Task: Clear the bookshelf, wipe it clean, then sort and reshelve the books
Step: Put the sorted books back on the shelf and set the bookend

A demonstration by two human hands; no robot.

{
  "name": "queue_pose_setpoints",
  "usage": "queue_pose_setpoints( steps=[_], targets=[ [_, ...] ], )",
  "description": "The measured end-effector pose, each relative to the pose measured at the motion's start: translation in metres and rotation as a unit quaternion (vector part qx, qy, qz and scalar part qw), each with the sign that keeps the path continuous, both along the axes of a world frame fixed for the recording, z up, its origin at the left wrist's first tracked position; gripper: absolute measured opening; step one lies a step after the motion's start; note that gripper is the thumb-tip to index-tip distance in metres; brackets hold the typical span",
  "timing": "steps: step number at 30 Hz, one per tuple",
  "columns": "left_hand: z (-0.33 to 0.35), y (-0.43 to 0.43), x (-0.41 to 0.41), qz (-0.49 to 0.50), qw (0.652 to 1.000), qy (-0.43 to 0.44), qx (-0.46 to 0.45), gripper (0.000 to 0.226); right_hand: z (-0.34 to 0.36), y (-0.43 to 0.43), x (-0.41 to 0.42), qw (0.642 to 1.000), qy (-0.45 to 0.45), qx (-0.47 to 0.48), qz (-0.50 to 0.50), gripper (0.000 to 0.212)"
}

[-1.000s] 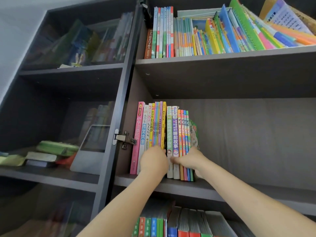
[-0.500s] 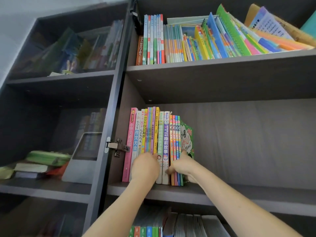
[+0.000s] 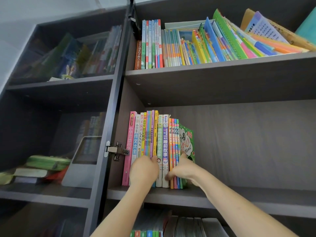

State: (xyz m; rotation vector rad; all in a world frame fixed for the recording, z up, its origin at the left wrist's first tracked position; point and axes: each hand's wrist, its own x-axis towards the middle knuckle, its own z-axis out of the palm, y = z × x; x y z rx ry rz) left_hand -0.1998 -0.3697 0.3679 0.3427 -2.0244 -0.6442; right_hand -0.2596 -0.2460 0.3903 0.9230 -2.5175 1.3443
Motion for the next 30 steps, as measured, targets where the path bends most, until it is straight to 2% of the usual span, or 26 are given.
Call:
queue_pose_setpoints(
  steps=[3,6,8,10,12,19,24,28,30],
  targets=[
    [-0.001,-0.004,0.002,-0.011,0.999,0.026,0.031,0.044,-0.003,0.000,0.002,1.000,0.004,-0.017,0.009,0.122],
    [0.001,-0.007,0.009,-0.006,0.996,0.068,0.053,0.046,-0.004,0.005,0.009,0.996,-0.001,-0.086,0.012,0.123],
    [0.003,-0.005,0.016,0.011,0.994,0.094,0.057,0.044,-0.005,0.008,0.016,0.991,0.027,-0.128,-0.015,0.119],
    [0.004,-0.001,0.022,0.017,0.990,0.119,0.072,0.038,-0.007,0.011,0.022,0.984,0.095,-0.135,-0.068,0.111],
    [0.003,0.003,0.028,0.022,0.989,0.122,0.078,0.034,-0.010,0.017,0.030,0.980,0.124,-0.126,-0.096,0.103],
    [-0.003,0.012,0.055,0.016,0.991,0.119,0.061,0.025,-0.017,0.038,0.050,0.974,0.112,-0.161,-0.116,0.082],
    [-0.004,0.015,0.077,0.016,0.991,0.126,0.040,0.024,-0.019,0.061,0.074,0.955,0.159,-0.190,-0.161,0.057],
    [-0.010,0.028,0.102,0.007,0.991,0.126,0.036,0.024,-0.028,0.088,0.097,0.944,0.219,-0.182,-0.163,0.033],
    [-0.015,0.040,0.119,-0.007,0.992,0.124,0.036,0.024,-0.034,0.106,0.112,0.950,0.232,-0.168,-0.121,0.019]
  ],
)
